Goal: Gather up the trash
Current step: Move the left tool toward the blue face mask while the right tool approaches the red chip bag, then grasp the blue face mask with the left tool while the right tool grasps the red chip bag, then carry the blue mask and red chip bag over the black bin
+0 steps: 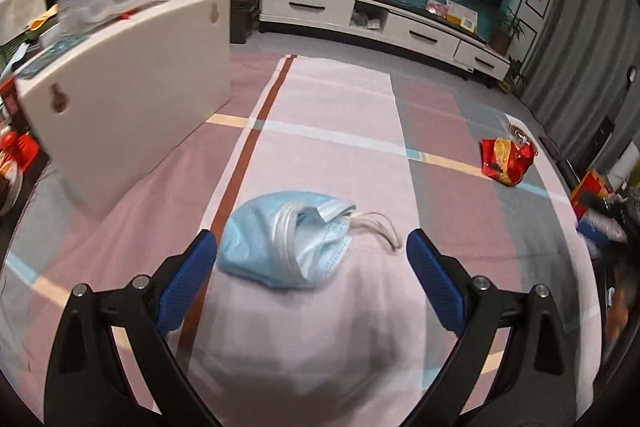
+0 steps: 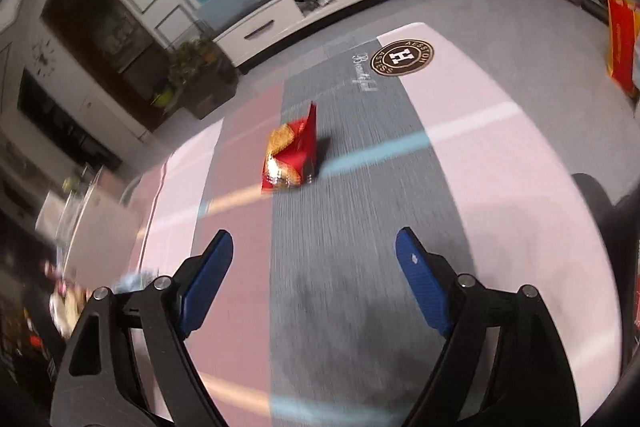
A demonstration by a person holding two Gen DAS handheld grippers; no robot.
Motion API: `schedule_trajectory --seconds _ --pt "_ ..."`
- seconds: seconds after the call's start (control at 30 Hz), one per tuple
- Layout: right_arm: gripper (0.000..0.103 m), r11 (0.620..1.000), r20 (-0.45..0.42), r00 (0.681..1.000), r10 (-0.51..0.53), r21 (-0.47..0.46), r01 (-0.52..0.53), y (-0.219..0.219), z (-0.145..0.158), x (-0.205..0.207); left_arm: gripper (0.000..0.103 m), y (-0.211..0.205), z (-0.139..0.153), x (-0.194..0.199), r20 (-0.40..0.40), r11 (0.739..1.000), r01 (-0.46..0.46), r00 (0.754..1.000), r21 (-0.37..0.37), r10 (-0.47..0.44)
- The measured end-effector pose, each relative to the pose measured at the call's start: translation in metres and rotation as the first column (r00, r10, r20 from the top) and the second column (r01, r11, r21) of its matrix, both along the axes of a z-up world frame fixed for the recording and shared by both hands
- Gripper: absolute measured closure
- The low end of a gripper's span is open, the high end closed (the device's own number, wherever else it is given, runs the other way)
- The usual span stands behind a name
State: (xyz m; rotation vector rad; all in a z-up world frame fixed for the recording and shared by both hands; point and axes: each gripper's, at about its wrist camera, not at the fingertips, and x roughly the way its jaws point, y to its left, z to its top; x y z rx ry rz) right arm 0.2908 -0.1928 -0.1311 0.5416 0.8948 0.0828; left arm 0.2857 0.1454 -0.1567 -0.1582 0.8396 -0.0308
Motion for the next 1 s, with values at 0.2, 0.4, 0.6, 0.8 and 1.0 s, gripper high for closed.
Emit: schedule_trajectory --seconds 0.2,0.4,0.6,0.8,1.0 --pt "0.020 0.996 -0.079 0.995 -0.066 0.054 0.070 0.000 -0.030 0.068 0.008 0.002 -0.009 0.016 -0.007 1.000 -0.007 1.000 -0.008 0.007" --pt "0.025 0.997 -0.037 0.996 -0.077 -0.002 0.077 0.016 -0.035 0.097 0.040 -0.002 -0.021 0.021 -0.033 0.999 -0.017 0.999 0.041 0.018" --pt "0.068 0.999 -0.058 0.998 -0.014 -0.041 0.011 0.035 -0.035 0.098 0.075 0.008 -0.023 0.017 -0.038 0.999 -0.042 0.998 0.012 0.042" --pt "0.076 0.996 -0.024 1.000 0.020 -0.083 -0.022 0.040 -0.017 0.070 0.087 0.011 -0.015 0.006 -0.027 0.995 -0.003 1.000 -0.100 0.000" --pt "0.076 0.996 0.046 0.997 0.058 -0.077 -0.054 0.034 0.013 0.014 0.087 -0.013 0.002 -0.016 -0.018 0.990 0.052 0.998 -0.129 -0.054"
